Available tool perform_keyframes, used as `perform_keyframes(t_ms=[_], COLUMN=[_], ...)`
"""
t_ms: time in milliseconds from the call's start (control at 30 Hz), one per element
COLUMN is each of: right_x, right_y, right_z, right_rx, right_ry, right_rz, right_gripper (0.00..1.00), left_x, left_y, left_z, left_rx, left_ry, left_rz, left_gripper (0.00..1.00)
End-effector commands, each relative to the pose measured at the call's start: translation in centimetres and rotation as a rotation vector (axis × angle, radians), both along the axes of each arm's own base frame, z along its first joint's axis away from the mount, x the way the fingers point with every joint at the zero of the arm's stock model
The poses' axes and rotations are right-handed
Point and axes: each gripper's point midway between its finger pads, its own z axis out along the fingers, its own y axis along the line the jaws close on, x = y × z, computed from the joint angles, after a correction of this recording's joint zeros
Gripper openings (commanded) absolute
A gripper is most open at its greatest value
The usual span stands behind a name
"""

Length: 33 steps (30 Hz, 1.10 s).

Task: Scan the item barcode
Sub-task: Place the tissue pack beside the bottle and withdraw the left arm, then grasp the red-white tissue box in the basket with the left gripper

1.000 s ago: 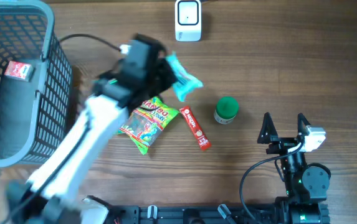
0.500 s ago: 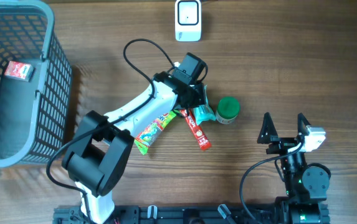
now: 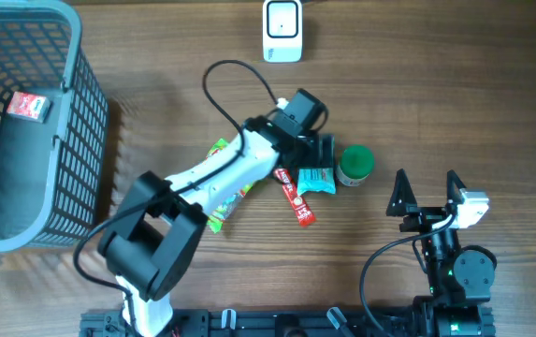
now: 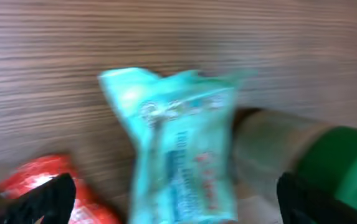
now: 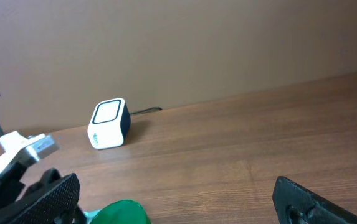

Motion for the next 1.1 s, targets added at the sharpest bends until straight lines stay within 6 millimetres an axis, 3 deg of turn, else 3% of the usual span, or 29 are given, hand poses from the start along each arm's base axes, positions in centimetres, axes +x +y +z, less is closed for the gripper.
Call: perform_keyframes(t_ms=[0, 100, 133, 167, 233, 300, 400, 467, 567, 667, 767, 933, 1067], right_x=[0.0, 0.0, 0.0, 0.0, 0.0, 0.0, 0.0, 0.0, 0.0, 0.0, 0.0, 0.0, 0.0], right_y=[0.0, 0.0, 0.0, 0.0, 0.0, 0.0, 0.0, 0.0, 0.0, 0.0, 0.0, 0.0, 0.0], right_z=[0.1, 0.1, 0.1, 0.1, 0.1, 0.1, 0.1, 0.1, 0.1, 0.1, 0.1, 0.1, 0.1], right_rx=[0.008, 0.008, 0.008, 0.008, 0.008, 0.008, 0.009, 0.008, 0.008, 0.008, 0.008, 0.008, 0.008], right_ry=[-0.006, -0.006, -0.006, -0.006, -0.006, -0.006, -0.006, -0.006, -0.006, -0.006, -0.006, -0.006, -0.006], right_rz=[-0.002, -0.002, -0.002, -0.002, -0.002, -0.002, -0.002, -0.002, -0.002, -0.002, -0.002, -0.002, -0.002], right_gripper=[1.00, 1.00, 1.00, 1.00, 1.00, 1.00, 1.00, 1.00, 1.00, 1.00, 1.00, 1.00, 1.00], left_x=[2.8, 3.8, 4.3, 4.5, 4.3, 3.4, 1.8, 0.8, 0.2, 0.5, 2.0, 5.0, 7.0], left_y=[5.4, 9.2, 11.2, 14.4, 18.7, 24.6, 32.5, 37.2, 43.6, 48.9, 51.5, 53.8, 55.3], left_z=[6.0, 11.9, 15.2, 19.8, 25.2, 29.9, 33.1, 33.4, 31.4, 26.2, 20.4, 11.1, 5.6], left_rx=[0.050, 0.034, 0.013, -0.025, -0.073, -0.091, -0.053, -0.003, 0.047, 0.012, 0.009, 0.050, 0.068], left_ry=[-0.145, -0.270, -0.349, -0.458, -0.585, -0.708, -0.815, -0.836, -0.776, -0.610, -0.446, -0.256, -0.207], left_rz=[0.105, 0.163, 0.219, 0.303, 0.413, 0.557, 0.768, 0.896, 1.106, 1.335, 1.398, 1.429, 1.439], left_gripper=[1.00, 1.00, 1.00, 1.00, 1.00, 1.00, 1.00, 1.00, 1.00, 1.00, 0.95, 0.96, 0.98])
